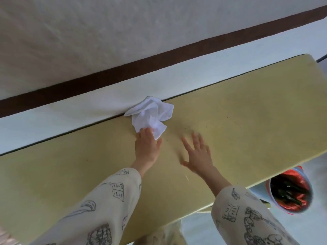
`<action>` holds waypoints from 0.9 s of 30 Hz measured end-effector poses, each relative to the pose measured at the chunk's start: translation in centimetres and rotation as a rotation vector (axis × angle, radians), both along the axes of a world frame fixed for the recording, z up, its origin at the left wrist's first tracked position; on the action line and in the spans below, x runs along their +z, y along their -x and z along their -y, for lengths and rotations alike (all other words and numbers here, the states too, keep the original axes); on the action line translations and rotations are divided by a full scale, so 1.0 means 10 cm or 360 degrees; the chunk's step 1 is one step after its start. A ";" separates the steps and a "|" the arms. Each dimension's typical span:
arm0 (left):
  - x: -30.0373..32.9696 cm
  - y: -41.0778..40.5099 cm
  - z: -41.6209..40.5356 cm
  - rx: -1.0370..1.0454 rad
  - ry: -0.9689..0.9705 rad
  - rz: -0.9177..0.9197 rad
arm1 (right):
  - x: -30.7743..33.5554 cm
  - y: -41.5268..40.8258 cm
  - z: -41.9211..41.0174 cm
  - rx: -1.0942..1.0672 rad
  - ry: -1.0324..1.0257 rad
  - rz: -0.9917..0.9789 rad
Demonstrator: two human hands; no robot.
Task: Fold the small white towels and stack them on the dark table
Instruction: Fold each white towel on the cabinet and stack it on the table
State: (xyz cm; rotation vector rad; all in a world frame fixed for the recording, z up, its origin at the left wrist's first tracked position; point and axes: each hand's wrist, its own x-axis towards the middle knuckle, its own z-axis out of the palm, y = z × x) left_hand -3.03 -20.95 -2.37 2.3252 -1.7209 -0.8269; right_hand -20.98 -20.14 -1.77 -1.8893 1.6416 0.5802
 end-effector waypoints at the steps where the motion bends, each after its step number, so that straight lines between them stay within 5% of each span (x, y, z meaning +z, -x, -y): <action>1: -0.02 0.02 0.04 0.0097 0.0000 0.0003 | 0.00 0.01 0.01 0.0003 -0.0007 0.0010; 8: 0.00 -0.11 -0.04 0.0402 -0.0007 -0.0120 | 0.00 0.03 0.03 -0.0026 -0.0053 0.0054; 14: 0.48 -0.17 -0.41 0.0154 0.0199 -0.0296 | 0.34 -0.15 0.22 -0.0252 -0.0034 0.0393; 20: 1.32 -0.21 -0.56 -0.0157 0.0250 -0.0307 | 1.04 -0.42 0.30 0.0690 0.0431 0.0769; 27: 1.99 -0.37 -0.76 -0.0075 0.0403 -0.0266 | 1.38 -0.29 0.34 0.0730 0.0403 0.0765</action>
